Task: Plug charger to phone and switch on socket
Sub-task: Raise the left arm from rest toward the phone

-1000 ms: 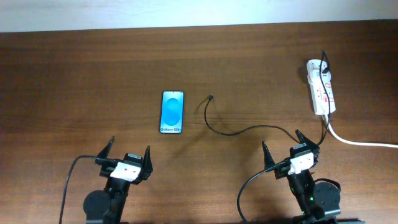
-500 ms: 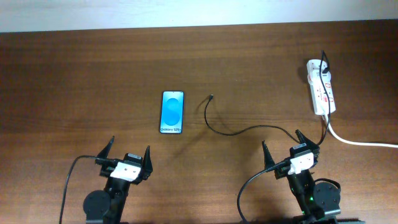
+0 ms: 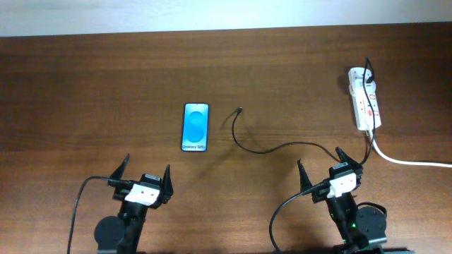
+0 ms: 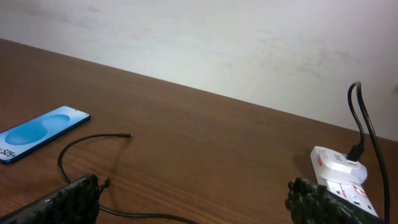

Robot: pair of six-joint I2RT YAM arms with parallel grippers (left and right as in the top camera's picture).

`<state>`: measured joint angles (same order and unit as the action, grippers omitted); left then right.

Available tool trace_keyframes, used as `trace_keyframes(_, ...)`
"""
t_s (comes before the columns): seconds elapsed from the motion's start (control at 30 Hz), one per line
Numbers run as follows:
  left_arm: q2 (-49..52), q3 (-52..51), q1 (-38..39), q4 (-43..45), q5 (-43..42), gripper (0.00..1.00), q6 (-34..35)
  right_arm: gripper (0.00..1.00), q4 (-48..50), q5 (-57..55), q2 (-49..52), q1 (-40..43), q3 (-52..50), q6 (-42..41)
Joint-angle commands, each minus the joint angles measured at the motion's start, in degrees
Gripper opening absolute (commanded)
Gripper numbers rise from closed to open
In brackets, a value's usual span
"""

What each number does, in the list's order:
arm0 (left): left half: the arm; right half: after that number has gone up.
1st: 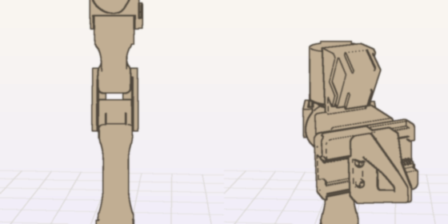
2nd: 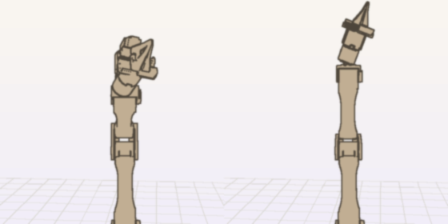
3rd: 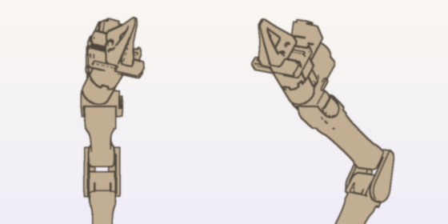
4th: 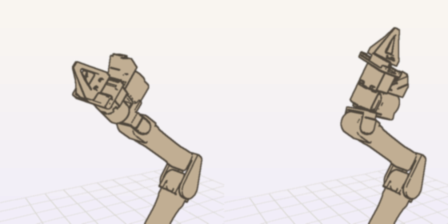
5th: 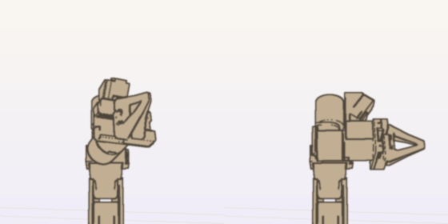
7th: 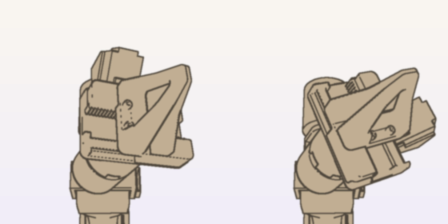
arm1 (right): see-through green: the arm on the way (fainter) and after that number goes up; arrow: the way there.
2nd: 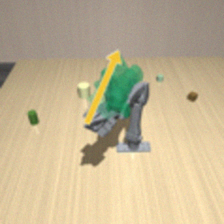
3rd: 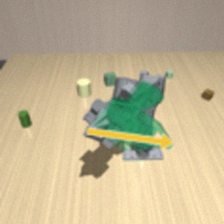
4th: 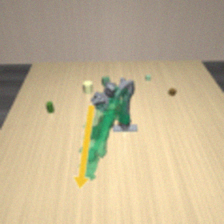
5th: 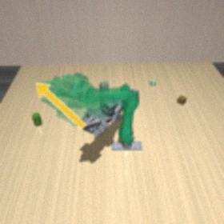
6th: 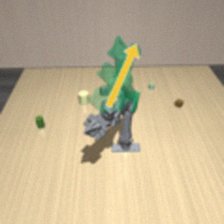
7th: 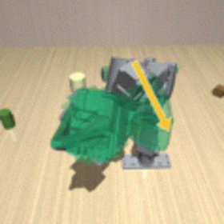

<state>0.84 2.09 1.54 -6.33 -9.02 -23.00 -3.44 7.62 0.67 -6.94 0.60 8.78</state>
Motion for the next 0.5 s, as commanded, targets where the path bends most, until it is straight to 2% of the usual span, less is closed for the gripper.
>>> trace_keyframes(0.0, -0.5, -0.2, 0.2, -0.6, 0.5, 0.99, -0.7, 0.98, -0.3, 0.8, -0.5, 0.2, -0.3, -0.7)
trace_keyframes(0.27, -0.5, -0.1, 0.2, 0.2, 0.0, 0.99, 0.5, 0.98, -0.3, 0.8, -0.5, 0.2, -0.3, -0.7)
trace_keyframes(0.47, 1.4, 1.4, 0.2, 0.2, 1.4, 0.99, 10.4, 0.98, -0.3, 0.8, -0.5, 0.2, -0.3, -0.7)
